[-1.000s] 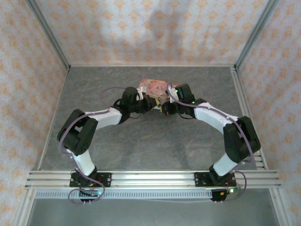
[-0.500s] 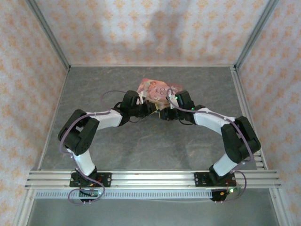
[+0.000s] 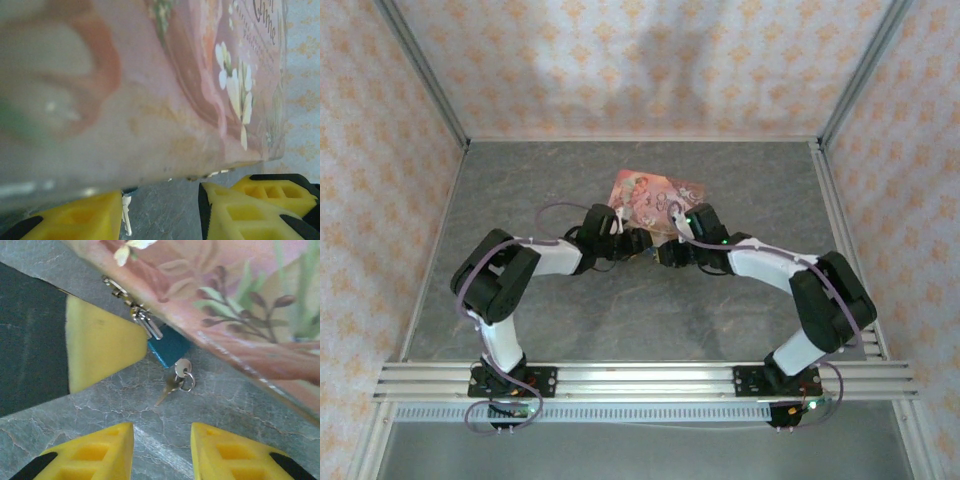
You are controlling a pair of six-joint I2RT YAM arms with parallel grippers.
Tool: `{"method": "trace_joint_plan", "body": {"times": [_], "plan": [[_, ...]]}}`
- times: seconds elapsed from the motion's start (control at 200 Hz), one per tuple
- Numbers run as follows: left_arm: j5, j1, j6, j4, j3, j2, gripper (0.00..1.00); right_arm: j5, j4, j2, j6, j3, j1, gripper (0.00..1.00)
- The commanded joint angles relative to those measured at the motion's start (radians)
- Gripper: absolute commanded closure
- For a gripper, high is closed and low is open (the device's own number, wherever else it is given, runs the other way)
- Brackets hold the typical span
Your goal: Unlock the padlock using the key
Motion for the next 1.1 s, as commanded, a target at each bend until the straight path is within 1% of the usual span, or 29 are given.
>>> {"method": "trace_joint_plan", "body": {"times": [0.0,0.125,0.26,0.32,0.53,0.6,0.696,0.851,0.966,1.041,1.096], "plan": [[-0.055,-0.004,0.017,-0.067,-0.041,-0.063,0.55,0.098,0.016,-0.022,-0.032,0.01,0.045,0.65],[-0.083,0.001,0.048,-0.126,-0.054,-0.134,0.55,0.2,0.041,0.0,-0.046,0.019,0.099,0.6],[-0.136,0.014,0.077,-0.192,-0.088,-0.233,0.54,0.32,0.105,0.04,-0.051,0.023,0.162,0.58],[-0.168,0.022,0.086,-0.219,-0.109,-0.284,0.52,0.379,0.128,0.068,-0.049,0.029,0.186,0.57],[-0.228,0.052,0.116,-0.306,-0.123,-0.403,0.44,0.5,0.171,0.172,-0.039,0.086,0.212,0.56],[-0.244,0.057,0.127,-0.328,-0.12,-0.425,0.43,0.542,0.161,0.201,-0.044,0.11,0.215,0.55],[-0.255,0.066,0.135,-0.349,-0.114,-0.446,0.43,0.56,0.152,0.24,-0.056,0.134,0.218,0.55],[-0.261,0.088,0.138,-0.35,-0.108,-0.464,0.42,0.586,0.148,0.28,-0.069,0.146,0.223,0.59],[-0.261,0.1,0.139,-0.355,-0.091,-0.459,0.42,0.601,0.161,0.295,-0.085,0.143,0.226,0.63],[-0.269,0.106,0.139,-0.351,-0.081,-0.454,0.42,0.617,0.186,0.298,-0.099,0.131,0.229,0.71],[-0.28,0.109,0.139,-0.351,-0.07,-0.451,0.42,0.622,0.193,0.294,-0.106,0.127,0.232,0.78]]}}
